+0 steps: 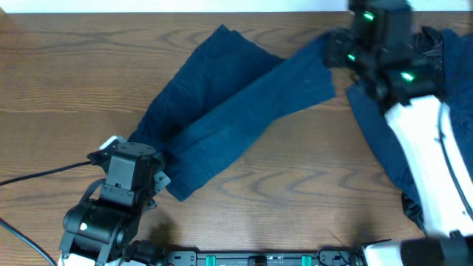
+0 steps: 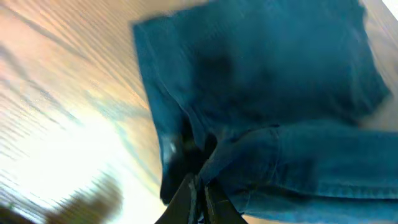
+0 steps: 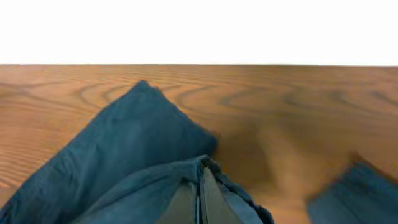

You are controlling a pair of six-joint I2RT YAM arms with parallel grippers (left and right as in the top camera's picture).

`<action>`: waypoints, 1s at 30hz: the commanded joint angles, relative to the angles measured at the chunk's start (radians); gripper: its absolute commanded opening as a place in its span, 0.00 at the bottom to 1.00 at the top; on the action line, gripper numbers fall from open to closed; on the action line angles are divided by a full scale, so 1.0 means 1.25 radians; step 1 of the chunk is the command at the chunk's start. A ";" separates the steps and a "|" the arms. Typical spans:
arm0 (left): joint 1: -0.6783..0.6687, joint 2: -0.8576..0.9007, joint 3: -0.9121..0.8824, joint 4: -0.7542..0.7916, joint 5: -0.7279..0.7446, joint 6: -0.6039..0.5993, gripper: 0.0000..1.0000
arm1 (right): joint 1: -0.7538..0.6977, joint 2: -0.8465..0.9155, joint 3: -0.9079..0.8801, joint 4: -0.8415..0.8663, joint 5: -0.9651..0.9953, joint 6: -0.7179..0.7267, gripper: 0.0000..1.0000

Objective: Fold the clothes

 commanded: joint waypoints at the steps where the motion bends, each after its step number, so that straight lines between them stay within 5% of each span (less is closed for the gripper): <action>1: 0.004 0.033 -0.007 0.020 -0.180 -0.063 0.06 | 0.042 0.091 0.036 0.045 0.043 -0.027 0.01; 11: 0.082 0.253 -0.029 0.194 -0.406 -0.069 0.06 | 0.120 0.327 0.040 0.320 0.043 -0.042 0.01; 23: 0.288 0.498 -0.029 0.429 -0.385 -0.063 0.06 | 0.149 0.469 0.040 0.616 0.042 -0.038 0.01; 25: 0.306 0.528 -0.029 0.453 -0.361 -0.063 0.16 | 0.154 0.487 0.040 0.651 0.042 -0.036 0.02; 28: 0.323 0.564 -0.029 0.475 -0.341 -0.017 0.39 | 0.159 0.504 0.040 0.655 0.043 -0.041 0.73; 30: 0.324 0.567 -0.029 0.477 -0.340 0.024 0.46 | 0.151 0.499 0.040 0.625 0.043 -0.056 0.99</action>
